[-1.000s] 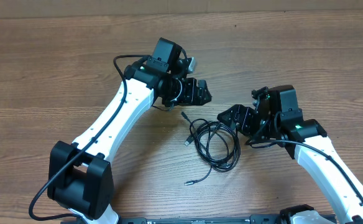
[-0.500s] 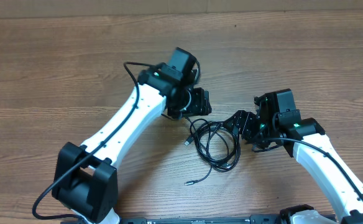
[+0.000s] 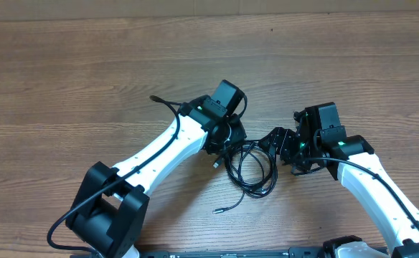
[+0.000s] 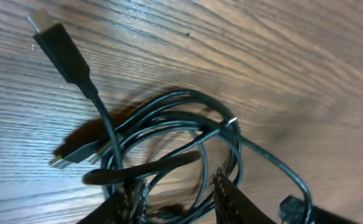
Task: Untangle cables
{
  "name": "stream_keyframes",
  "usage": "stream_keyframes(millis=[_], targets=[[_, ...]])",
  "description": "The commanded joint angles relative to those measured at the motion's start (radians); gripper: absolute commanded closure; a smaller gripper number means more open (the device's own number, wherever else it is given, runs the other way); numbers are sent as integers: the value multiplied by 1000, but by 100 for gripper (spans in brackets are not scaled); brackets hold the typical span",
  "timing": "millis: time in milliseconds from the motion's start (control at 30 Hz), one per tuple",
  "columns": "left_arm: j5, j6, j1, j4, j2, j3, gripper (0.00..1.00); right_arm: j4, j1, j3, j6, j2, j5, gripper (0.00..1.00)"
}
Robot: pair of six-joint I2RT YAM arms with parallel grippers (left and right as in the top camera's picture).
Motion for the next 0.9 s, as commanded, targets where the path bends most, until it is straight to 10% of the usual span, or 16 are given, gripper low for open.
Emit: stream_keyframes(millis=[0,867], targets=[[-86,-122,-15,16,10,-16,59,3,-1,0,-5,1,14,23],[-269,-349,-98,34,17,-19,58,2,-1,0,-5,1,21,23]])
